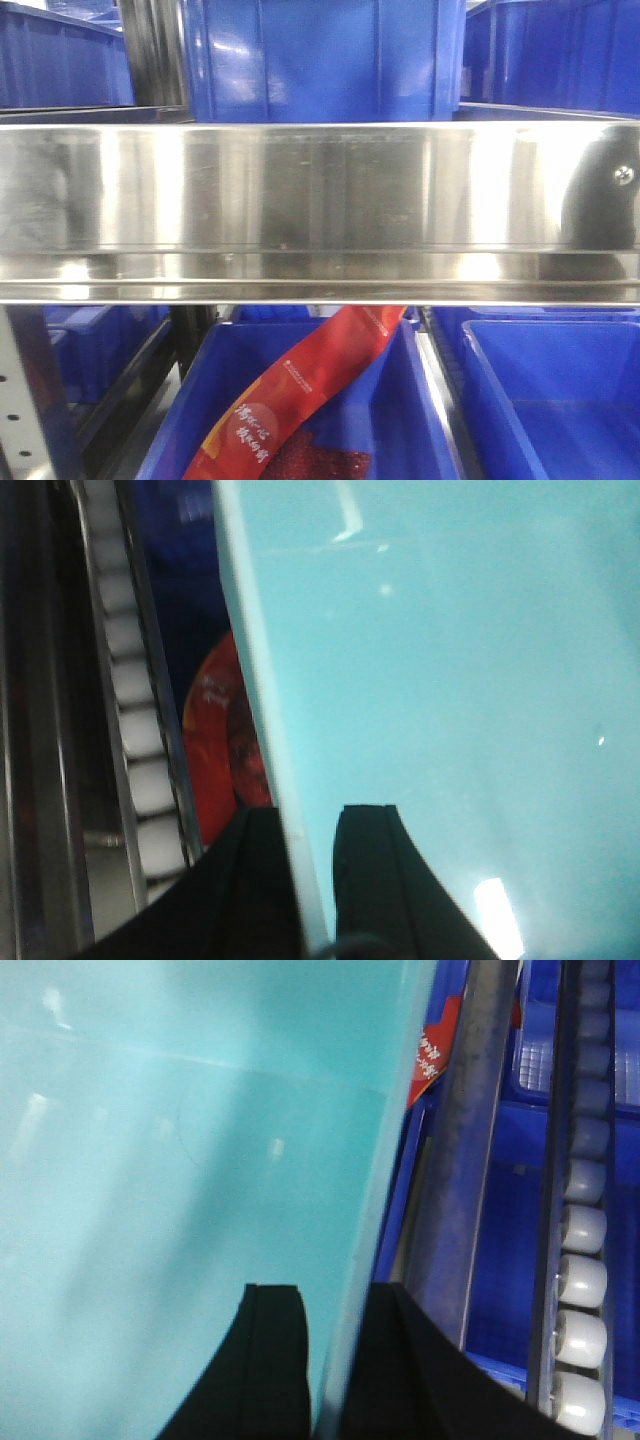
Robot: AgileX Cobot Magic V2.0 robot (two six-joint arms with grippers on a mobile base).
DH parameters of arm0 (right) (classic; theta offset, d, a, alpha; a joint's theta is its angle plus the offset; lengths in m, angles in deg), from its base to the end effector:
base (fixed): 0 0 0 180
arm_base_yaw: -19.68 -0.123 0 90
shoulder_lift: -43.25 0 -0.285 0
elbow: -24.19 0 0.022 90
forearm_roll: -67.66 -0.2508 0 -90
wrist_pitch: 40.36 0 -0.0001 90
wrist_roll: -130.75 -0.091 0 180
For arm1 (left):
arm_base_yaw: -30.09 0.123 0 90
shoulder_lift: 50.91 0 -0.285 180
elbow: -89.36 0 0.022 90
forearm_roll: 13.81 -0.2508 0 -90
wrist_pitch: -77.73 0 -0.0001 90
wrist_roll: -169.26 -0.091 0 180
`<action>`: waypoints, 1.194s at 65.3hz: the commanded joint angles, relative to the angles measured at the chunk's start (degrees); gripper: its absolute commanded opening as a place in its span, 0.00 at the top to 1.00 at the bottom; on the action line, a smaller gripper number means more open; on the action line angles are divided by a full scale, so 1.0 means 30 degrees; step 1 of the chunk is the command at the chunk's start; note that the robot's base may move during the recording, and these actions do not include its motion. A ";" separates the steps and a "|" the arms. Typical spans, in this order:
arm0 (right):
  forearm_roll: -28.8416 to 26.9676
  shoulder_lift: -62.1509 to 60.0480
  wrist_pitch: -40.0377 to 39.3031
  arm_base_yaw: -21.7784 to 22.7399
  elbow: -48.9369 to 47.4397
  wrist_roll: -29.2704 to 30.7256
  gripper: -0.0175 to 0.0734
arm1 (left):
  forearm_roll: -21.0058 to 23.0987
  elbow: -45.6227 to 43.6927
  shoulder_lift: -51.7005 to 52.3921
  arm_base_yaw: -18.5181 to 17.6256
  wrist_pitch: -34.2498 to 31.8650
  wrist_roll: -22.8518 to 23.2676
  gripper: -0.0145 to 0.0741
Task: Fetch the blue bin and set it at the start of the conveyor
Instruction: 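Lift the turquoise bin with both grippers and pull it off the shelf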
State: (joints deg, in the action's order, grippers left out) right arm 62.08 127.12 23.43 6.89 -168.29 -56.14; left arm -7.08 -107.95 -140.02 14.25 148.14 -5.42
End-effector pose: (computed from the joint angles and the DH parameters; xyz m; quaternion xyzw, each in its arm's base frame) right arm 0.2559 0.0662 0.4430 -0.0443 0.9223 0.1129 0.3669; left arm 0.2690 -0.0868 0.4358 0.0859 0.9406 -0.1171 0.3070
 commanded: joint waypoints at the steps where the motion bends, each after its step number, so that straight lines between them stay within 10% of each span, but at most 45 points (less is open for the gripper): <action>1: 0.1448 -0.0748 -0.1321 0.0203 0.0038 0.0613 0.97 | -0.0892 0.0721 0.0674 -0.0175 -0.0491 -0.0382 0.96; 78: 0.1262 -0.0676 -0.3115 0.0203 0.0007 0.0613 0.97 | -0.0819 0.0758 0.0771 -0.0400 -0.4985 -0.0382 0.96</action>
State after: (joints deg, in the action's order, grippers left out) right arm 64.40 126.11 15.80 6.89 -168.06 -55.79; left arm -8.43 -105.47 -138.71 13.06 135.59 -5.53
